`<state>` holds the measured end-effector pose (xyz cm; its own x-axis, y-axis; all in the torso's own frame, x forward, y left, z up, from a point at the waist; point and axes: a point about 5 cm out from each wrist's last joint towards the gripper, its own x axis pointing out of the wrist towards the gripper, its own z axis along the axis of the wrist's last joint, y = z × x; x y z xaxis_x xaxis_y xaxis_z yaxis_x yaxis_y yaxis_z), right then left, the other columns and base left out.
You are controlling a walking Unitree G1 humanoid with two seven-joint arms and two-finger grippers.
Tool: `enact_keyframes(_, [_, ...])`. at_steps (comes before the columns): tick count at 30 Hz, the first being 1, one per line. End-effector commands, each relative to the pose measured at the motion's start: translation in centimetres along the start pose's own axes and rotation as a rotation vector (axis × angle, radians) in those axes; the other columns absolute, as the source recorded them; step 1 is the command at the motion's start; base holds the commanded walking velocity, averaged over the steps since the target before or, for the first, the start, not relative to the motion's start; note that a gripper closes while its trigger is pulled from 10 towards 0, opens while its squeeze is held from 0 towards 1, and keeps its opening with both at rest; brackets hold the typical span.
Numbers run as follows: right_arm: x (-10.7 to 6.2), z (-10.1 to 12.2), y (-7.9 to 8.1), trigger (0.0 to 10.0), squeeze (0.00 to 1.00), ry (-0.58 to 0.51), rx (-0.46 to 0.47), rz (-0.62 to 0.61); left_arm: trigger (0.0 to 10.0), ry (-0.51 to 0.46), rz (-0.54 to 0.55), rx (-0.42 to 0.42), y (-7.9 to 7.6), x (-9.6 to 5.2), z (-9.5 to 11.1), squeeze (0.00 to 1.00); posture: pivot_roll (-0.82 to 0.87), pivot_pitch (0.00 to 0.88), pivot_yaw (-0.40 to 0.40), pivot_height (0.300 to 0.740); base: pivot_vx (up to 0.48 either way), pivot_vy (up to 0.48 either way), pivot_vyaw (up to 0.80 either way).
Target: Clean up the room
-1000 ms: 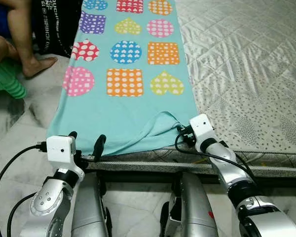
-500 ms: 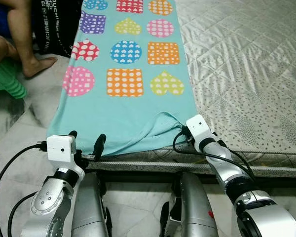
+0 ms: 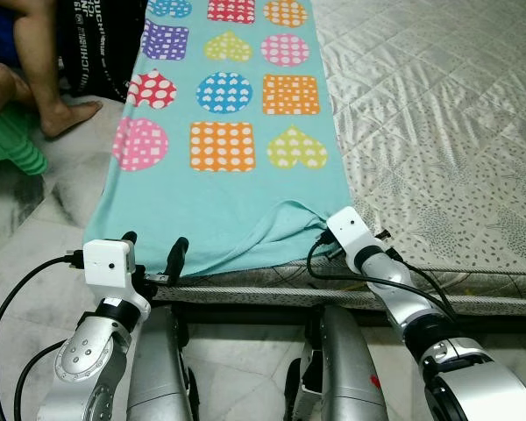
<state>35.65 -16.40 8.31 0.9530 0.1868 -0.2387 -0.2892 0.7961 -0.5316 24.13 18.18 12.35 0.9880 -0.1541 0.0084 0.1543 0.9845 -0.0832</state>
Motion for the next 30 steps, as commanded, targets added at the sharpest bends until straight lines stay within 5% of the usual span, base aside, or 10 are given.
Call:
enact_keyframes(1, [-0.4, -0.7, -0.4, 1.1, 0.00, 0.011, 0.032, -0.010, 10.0, 0.016, 0.012, 0.001, 0.2, -0.2, -0.5, 0.00, 0.18, 0.270, -0.067, 0.545, 0.000, 0.000, 0.00])
enact_keyframes(5, [-0.8, -1.3, -0.8, 0.1, 0.00, 0.016, 0.083, 0.015, 10.0, 0.016, 0.010, 0.001, 0.2, -0.2, -0.5, 0.00, 0.18, 0.268, -0.066, 0.545, 0.000, 0.000, 0.00])
enact_keyframes(11, [-1.7, -2.3, -0.8, 0.0, 0.00, -0.006, 0.212, 0.151, 10.0, 0.015, 0.003, 0.004, 0.2, 0.0, -0.4, 0.00, 0.18, 0.259, -0.062, 0.545, 0.000, 0.000, 0.00])
enact_keyframes(16, [-3.3, -3.3, -0.7, 0.0, 0.00, -0.027, 0.231, 0.309, 10.0, 0.016, 0.000, 0.007, 0.3, 0.1, -0.5, 0.00, 0.17, 0.257, -0.062, 0.545, 0.000, 0.000, 0.00])
enact_keyframes(30, [-5.2, -4.8, -1.4, 0.0, 0.00, -0.005, 0.213, 0.460, 10.0, 0.022, -0.014, 0.005, 0.0, 0.3, -0.6, 0.00, 0.16, 0.252, -0.057, 0.545, 0.000, 0.000, 0.00])
